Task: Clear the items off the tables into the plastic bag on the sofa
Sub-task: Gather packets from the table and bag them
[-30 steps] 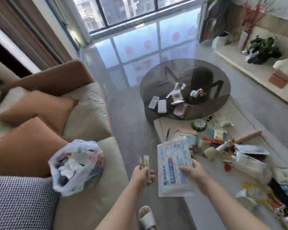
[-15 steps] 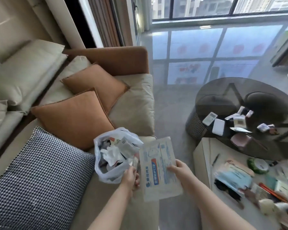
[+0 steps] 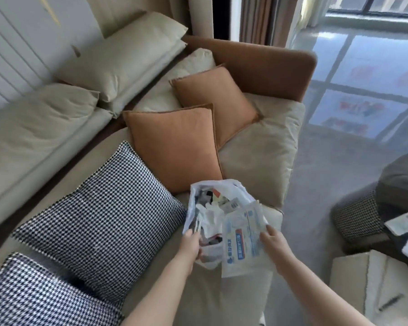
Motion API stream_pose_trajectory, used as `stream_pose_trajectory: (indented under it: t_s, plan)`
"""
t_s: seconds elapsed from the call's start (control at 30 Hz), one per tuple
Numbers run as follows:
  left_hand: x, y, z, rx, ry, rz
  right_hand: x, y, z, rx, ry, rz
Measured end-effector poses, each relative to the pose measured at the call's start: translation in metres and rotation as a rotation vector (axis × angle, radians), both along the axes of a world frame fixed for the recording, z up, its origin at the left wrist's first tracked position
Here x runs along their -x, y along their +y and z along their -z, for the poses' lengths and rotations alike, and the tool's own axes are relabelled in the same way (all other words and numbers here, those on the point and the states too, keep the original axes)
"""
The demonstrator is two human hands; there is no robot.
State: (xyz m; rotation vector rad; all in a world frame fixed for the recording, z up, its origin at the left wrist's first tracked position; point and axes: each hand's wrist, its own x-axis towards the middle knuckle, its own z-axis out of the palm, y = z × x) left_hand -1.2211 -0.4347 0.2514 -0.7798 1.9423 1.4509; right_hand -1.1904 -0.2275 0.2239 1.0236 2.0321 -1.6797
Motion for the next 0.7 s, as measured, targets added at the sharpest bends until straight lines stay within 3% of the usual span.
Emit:
stream_pose_trajectory:
  t_s: [0.2, 0.33, 0.43, 0.57, 0.7]
  plan:
    - [0.040, 0.009, 0.044, 0.069, -0.018, -0.011, 0.085, 0.003, 0.033, -0.146, 0.028, -0.127]
    - [0.069, 0.026, 0.087, 0.241, 0.007, 0.064, 0.128, 0.003, 0.062, -0.217, 0.092, -0.246]
    - [0.079, 0.038, 0.118, 0.376, -0.006, 0.133, 0.146, 0.000, 0.090, -0.246, 0.112, -0.304]
    - [0.061, 0.041, 0.131, 0.374, 0.025, 0.209, 0.148, 0.000, 0.111, -0.285, 0.052, -0.393]
    - [0.040, 0.018, 0.126, 0.819, 0.193, 0.192, 0.146, 0.000, 0.108, -0.268, 0.074, -0.373]
